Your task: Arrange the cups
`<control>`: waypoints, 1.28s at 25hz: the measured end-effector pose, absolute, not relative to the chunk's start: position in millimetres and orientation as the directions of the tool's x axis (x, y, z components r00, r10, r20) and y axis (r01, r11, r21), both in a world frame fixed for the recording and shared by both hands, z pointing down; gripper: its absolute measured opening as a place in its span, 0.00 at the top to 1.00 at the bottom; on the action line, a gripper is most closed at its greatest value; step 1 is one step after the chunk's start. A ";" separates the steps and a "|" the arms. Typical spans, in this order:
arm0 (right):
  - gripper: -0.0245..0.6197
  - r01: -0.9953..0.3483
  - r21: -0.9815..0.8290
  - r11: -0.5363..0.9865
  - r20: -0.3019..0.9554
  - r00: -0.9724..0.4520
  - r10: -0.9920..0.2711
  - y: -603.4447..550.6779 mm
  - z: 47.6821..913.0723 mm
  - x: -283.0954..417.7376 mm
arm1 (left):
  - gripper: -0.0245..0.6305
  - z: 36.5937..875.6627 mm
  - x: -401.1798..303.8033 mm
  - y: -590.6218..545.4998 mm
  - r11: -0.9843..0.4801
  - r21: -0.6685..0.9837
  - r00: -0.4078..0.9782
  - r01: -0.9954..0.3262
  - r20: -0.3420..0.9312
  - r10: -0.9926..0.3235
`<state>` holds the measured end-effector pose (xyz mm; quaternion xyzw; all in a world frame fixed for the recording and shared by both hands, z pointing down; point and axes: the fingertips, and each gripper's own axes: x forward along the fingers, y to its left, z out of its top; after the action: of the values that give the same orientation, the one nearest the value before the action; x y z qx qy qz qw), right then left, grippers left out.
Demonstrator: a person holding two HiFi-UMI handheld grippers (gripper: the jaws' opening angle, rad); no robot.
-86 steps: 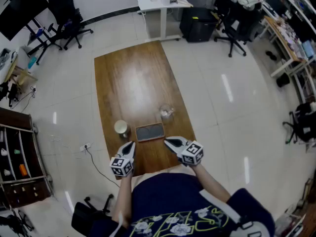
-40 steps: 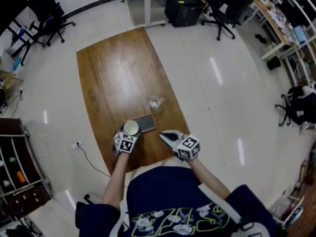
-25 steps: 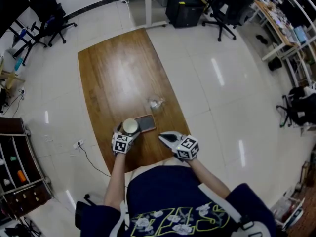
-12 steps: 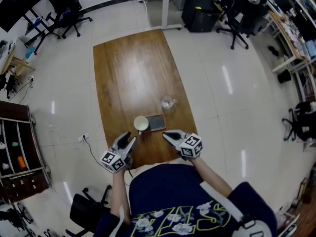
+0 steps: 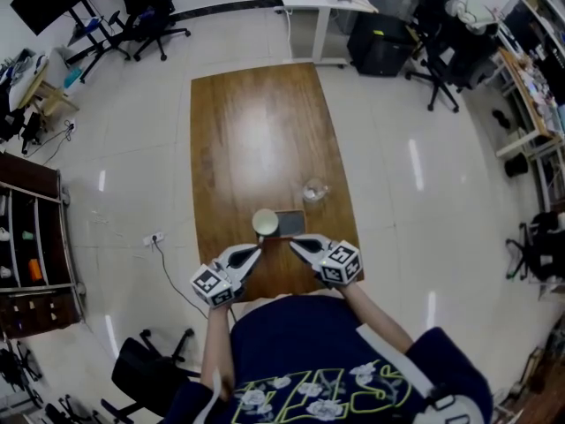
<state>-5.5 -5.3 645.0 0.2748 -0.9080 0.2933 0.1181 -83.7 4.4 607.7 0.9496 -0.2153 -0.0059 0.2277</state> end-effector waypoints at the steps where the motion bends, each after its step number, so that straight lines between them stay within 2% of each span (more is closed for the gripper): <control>1: 0.96 -0.573 -0.481 0.663 0.374 -0.819 -0.436 -2.4 656.3 -2.0 | 0.96 608.8 -80.8 5.7 -0.812 0.423 0.910 -0.403 0.096 -0.403; 8: 0.96 -0.585 -0.503 0.636 0.375 -0.811 -0.449 0.0 669.4 12.0 | 0.96 599.3 -63.2 6.7 -0.839 0.404 0.926 -0.365 0.064 -0.373; 14: 0.96 -0.594 -0.459 0.661 0.380 -0.804 -0.458 -7.7 649.0 11.1 | 0.96 606.2 -61.7 9.3 -0.829 0.426 0.930 -0.361 0.095 -0.356; 17: 0.96 -0.589 -0.441 0.677 0.381 -0.806 -0.453 -6.3 684.0 20.3 | 0.96 605.5 -61.5 6.6 -0.819 0.430 0.923 -0.379 0.119 -0.365; 23: 0.96 -0.653 -0.289 0.700 0.494 -0.728 -0.475 -56.6 719.0 47.1 | 0.96 598.6 -56.7 6.3 -0.838 0.422 0.936 -0.347 0.094 -0.340; 24: 0.86 -0.666 -0.257 0.701 0.517 -0.707 -0.483 -68.6 719.8 51.3 | 0.96 593.0 -54.2 5.0 -0.840 0.421 0.937 -0.343 0.092 -0.336; 25: 0.64 -0.678 -0.224 0.700 0.538 -0.685 -0.491 -80.7 720.2 55.4 | 0.96 585.2 -51.2 3.2 -0.842 0.419 0.939 -0.339 0.088 -0.334; 26: 0.48 -0.689 -0.191 0.700 0.558 -0.662 -0.500 -92.8 720.5 59.6 | 0.96 581.8 -49.3 2.4 -0.841 0.422 0.939 -0.338 0.086 -0.334; 29: 0.35 -0.712 -0.096 0.696 0.614 -0.592 -0.522 -127.2 724.2 72.1 | 0.96 606.7 -54.3 8.7 -0.821 0.445 0.932 -0.357 0.114 -0.344; 32: 0.21 -0.719 -0.030 0.695 0.682 -0.523 -0.512 -153.3 740.4 85.3 | 0.96 583.6 -48.4 4.1 -0.820 0.438 0.928 -0.370 0.131 -0.349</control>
<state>85.3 -153.3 740.4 0.3583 -0.8585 0.1560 0.3320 -48.4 4.1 583.6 0.9535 -0.1883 0.0226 0.2340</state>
